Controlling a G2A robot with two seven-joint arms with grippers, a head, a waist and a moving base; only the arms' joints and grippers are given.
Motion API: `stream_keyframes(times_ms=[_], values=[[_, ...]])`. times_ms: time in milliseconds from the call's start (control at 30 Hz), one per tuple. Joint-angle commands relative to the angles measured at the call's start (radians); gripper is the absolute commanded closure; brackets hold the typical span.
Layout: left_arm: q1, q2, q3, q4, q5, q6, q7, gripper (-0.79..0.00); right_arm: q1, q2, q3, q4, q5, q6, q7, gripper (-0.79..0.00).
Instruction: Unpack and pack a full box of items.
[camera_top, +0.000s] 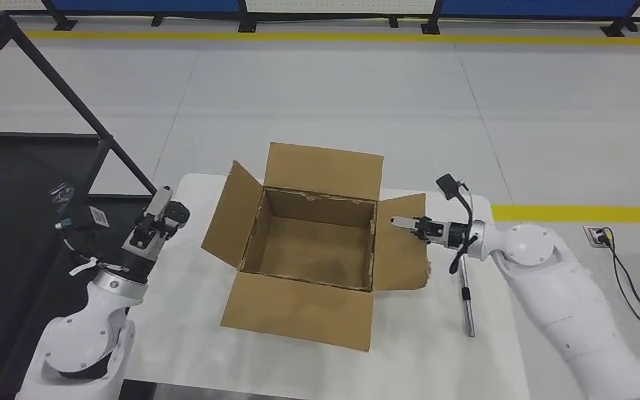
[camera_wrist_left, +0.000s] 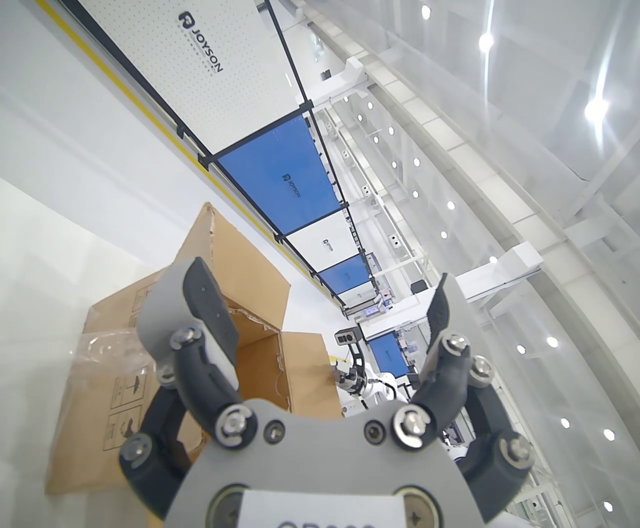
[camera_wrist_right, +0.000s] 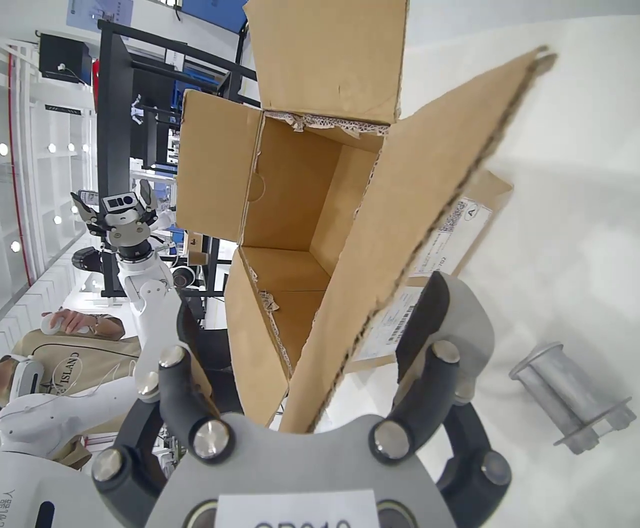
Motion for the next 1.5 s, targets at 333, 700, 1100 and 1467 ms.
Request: stream_keyframes(times_ms=[333,700,1100,1467], values=[[-0.017,-0.003,0.01,0.008,0.007,0.009,-0.009,-0.785,-0.103,0.052,0.165,0.063,0.006,-0.358,-0.064,-0.785],[-0.068,-0.007,0.047,0.01,0.035,0.027,-0.034,-0.785,-0.393,0.146,0.333,-0.136,-0.301,-0.645,-0.199,-0.785],[-0.076,-0.012,0.079,0.005,0.049,0.034,-0.038,-0.785,-0.386,0.15,0.324,-0.212,-0.455,-0.62,-0.186,-0.785],[-0.076,-0.014,0.086,-0.011,0.062,0.049,-0.039,-0.785,-0.359,0.126,0.125,-0.546,-1.138,-0.171,-0.066,-0.785]])
